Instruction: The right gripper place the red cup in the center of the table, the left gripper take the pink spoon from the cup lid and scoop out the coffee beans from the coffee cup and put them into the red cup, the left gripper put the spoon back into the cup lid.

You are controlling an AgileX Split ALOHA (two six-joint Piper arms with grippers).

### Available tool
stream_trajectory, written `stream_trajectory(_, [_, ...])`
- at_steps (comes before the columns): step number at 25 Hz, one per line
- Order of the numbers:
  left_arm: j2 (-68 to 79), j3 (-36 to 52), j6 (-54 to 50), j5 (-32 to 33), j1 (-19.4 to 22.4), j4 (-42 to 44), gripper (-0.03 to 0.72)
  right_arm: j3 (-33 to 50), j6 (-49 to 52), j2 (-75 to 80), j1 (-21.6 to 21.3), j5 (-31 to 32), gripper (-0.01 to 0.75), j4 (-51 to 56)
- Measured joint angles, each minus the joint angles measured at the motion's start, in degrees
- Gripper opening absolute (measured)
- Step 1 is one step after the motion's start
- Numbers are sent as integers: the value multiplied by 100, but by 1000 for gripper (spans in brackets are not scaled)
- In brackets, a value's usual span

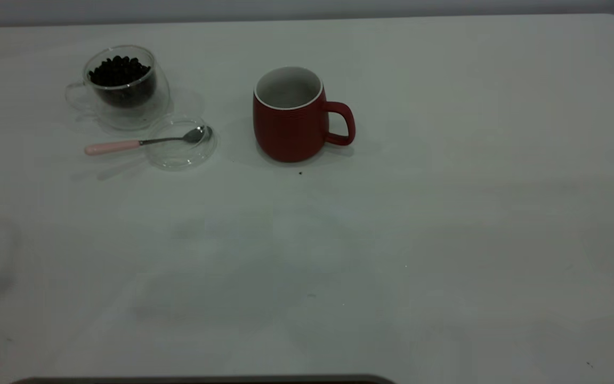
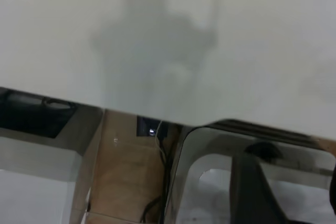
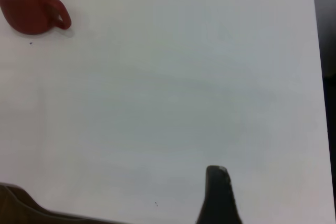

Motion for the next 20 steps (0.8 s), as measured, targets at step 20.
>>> stream_trajectory(20, [-4806, 1744, 1082, 0, 0, -113, 424, 0, 0, 0, 0, 0, 590, 0])
